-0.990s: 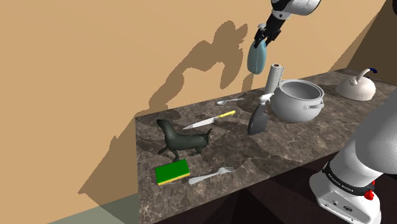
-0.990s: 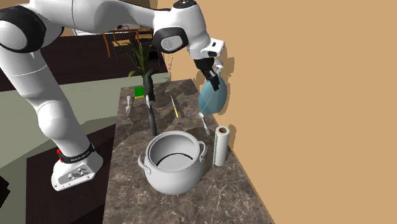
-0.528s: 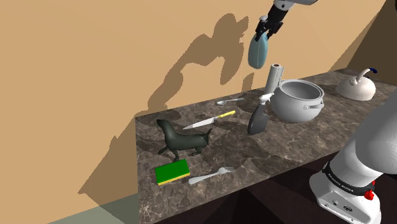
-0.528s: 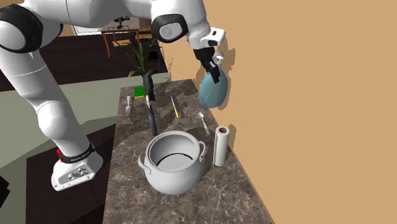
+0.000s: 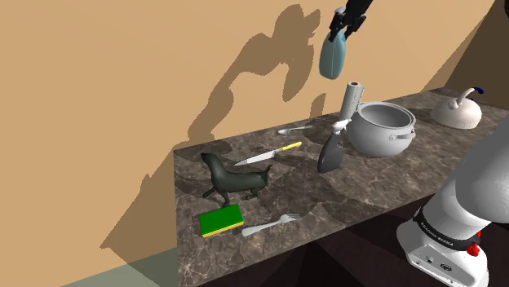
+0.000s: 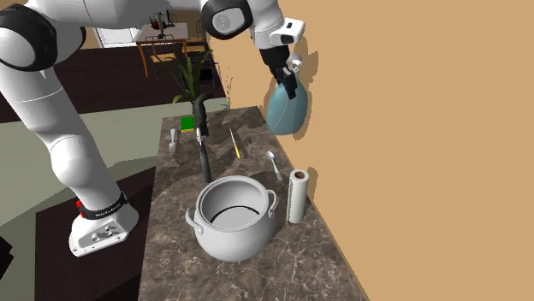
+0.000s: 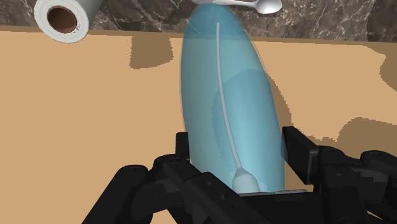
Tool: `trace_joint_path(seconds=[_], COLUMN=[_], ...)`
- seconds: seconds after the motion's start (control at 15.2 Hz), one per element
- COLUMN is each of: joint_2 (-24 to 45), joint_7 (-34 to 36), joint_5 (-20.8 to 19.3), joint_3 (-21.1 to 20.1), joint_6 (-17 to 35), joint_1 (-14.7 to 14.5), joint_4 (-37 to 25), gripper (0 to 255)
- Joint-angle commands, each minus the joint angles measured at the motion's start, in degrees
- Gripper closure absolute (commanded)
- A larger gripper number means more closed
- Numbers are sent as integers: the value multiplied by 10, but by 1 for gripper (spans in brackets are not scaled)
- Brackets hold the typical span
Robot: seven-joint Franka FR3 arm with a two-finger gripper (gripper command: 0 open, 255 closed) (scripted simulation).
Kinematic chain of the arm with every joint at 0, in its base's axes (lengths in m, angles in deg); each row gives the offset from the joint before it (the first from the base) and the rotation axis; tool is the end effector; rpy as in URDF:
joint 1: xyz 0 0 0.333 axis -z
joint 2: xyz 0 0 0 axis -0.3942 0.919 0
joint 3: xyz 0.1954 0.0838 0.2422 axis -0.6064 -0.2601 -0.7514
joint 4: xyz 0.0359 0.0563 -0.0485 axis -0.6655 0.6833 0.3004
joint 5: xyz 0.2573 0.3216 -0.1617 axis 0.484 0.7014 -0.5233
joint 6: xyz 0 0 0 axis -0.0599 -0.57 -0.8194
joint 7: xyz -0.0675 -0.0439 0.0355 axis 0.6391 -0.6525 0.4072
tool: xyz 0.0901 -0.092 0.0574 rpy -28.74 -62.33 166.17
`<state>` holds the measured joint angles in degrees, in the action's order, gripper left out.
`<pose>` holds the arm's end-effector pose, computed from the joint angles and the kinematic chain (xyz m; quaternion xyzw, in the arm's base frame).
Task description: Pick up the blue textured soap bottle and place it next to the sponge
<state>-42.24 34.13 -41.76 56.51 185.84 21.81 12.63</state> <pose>0.5814 -0.2921 0.5844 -0.9702 0.1370 -0.1976 0.0300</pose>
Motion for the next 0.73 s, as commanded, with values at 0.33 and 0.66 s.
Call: trace_joint_path(seconds=[0.33,0.66], joint_2=[9,23], joint_7=[6,9], joint_5=[2,7], joint_3=[3,6], joint_6=[-56,-98], joint_1=[3,6], joint_4=[-64,-118], gripper=[255,255])
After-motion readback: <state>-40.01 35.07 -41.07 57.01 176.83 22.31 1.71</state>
